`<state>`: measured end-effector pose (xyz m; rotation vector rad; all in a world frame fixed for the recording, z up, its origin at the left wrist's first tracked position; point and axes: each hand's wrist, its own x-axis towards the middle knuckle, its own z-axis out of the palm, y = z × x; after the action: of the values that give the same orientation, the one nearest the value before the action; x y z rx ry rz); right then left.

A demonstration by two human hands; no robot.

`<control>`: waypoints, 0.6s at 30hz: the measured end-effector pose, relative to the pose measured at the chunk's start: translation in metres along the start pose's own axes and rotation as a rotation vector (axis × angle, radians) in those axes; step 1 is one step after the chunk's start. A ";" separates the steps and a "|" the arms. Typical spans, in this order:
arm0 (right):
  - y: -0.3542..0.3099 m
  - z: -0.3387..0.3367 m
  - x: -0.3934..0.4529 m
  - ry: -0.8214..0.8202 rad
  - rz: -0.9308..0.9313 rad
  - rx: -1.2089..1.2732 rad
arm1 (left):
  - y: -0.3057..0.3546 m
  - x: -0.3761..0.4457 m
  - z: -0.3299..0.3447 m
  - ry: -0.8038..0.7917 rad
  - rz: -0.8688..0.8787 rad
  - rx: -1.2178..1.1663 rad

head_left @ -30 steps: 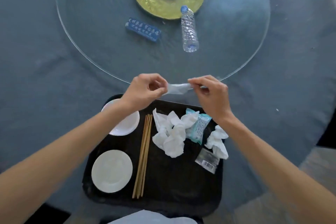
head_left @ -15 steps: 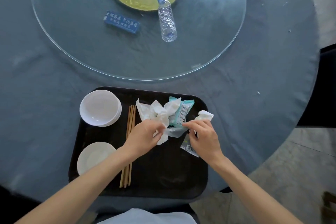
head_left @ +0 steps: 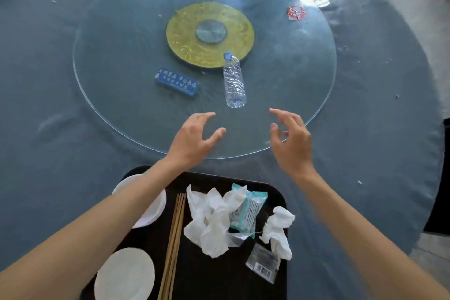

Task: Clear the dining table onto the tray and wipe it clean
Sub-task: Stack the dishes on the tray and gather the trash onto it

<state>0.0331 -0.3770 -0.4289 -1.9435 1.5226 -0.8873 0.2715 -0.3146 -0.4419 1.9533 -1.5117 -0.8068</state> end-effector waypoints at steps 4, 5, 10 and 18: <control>-0.009 0.031 0.078 -0.026 0.168 0.067 | 0.007 0.084 -0.009 0.052 -0.177 -0.118; -0.007 0.041 0.093 -0.070 0.215 0.066 | 0.007 0.102 -0.008 0.048 -0.215 -0.138; 0.011 0.083 0.137 -0.297 0.459 0.136 | -0.008 0.171 0.018 -0.003 -0.401 -0.341; 0.035 0.123 0.152 -0.312 0.555 0.341 | -0.011 0.191 0.047 0.019 -0.361 -0.619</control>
<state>0.1279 -0.5324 -0.5075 -1.2504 1.4915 -0.5258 0.2813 -0.5007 -0.5068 1.7491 -0.7608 -1.2281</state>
